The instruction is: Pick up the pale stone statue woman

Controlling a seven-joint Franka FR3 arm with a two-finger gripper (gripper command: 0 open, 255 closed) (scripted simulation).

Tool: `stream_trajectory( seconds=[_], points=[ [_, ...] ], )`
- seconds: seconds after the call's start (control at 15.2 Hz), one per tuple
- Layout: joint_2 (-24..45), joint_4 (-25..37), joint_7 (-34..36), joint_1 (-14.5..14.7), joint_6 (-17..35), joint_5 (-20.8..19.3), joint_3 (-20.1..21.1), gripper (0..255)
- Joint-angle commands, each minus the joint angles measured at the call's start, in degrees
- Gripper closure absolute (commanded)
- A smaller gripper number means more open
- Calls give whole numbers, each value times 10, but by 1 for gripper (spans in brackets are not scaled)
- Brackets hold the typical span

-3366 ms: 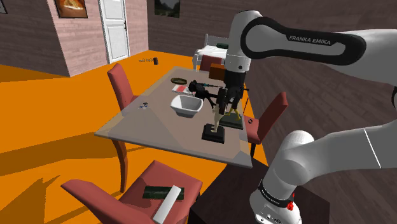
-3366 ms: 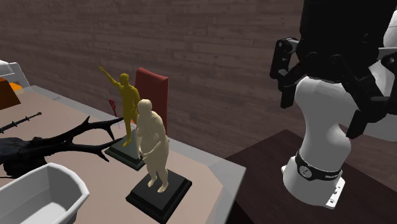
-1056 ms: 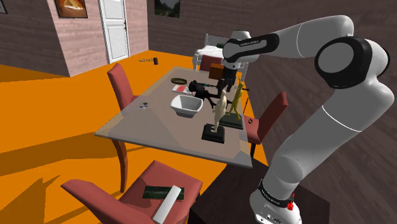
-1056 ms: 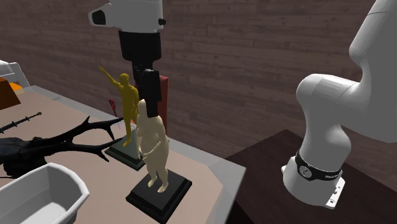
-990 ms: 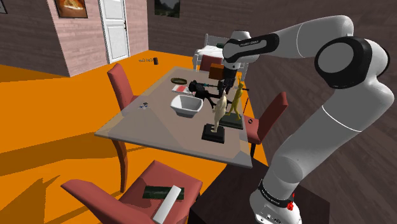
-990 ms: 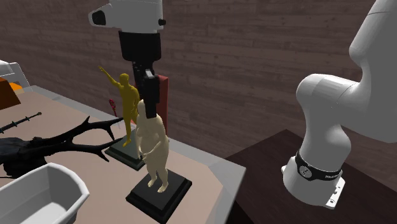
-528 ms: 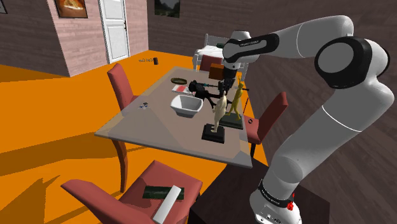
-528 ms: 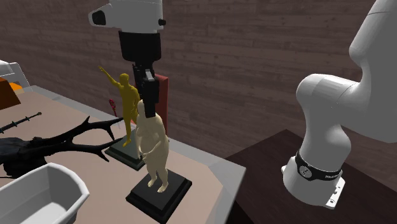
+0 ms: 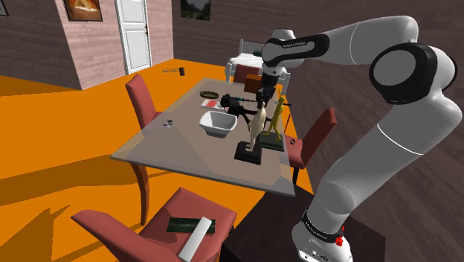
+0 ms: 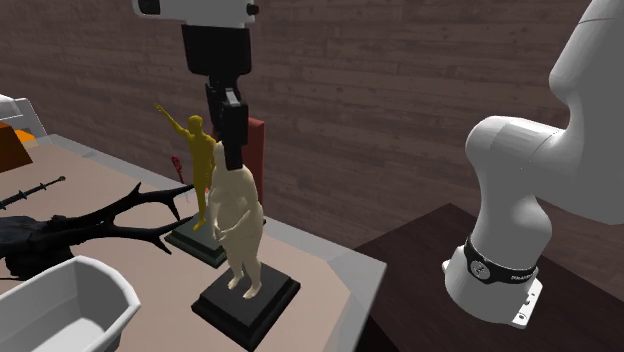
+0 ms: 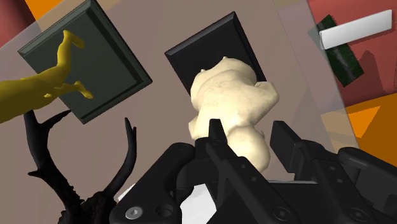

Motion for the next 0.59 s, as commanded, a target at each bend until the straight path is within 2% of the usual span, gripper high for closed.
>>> stream_trajectory(
  seconds=[0.0,0.53],
  points=[
    [-1,15,0,0,-15,0,1,255],
    [-1,77,0,2,-77,2,3,255]
  ],
)
